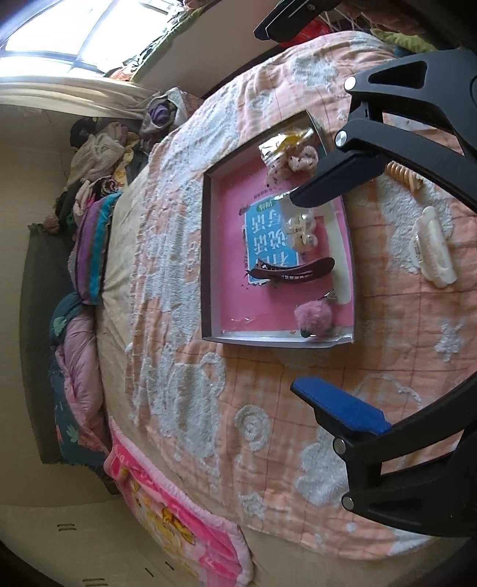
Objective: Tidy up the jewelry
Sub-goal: 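Withdraw both tools from the box toward the blue case and earring card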
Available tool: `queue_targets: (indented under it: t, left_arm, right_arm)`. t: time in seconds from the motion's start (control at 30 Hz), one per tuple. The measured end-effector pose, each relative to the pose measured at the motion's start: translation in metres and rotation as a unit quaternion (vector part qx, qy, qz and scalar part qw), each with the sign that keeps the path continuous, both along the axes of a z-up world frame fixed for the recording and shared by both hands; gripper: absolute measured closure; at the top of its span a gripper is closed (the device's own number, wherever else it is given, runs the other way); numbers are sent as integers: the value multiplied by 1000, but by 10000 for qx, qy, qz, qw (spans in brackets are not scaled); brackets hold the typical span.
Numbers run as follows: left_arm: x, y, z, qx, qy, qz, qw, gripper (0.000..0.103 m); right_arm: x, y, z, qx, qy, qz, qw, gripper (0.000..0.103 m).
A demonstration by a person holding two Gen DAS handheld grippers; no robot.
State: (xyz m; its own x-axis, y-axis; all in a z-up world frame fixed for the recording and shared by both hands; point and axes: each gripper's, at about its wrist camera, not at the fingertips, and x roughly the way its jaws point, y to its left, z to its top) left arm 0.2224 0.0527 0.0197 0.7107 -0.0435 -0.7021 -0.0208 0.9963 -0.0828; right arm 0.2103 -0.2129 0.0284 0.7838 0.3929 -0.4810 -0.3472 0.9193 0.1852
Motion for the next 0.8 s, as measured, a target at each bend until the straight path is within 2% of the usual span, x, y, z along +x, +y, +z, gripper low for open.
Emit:
queue_targets:
  t: [0.03,0.4,0.8]
  left_arm:
    - [-3,0,3,1,-34,12,10000,10]
    - [-36,-3,33,15,-370,51,9993,10]
    - [-70,-15,53,13,-605,-50,9982,10]
  right_arm:
    - [-3,-1,3,2,-29,-6,10000,12]
    - [-40,-14,36,74,-421,25,9991,12]
    - [-75,-20,54,36,-671,149,9976,12]
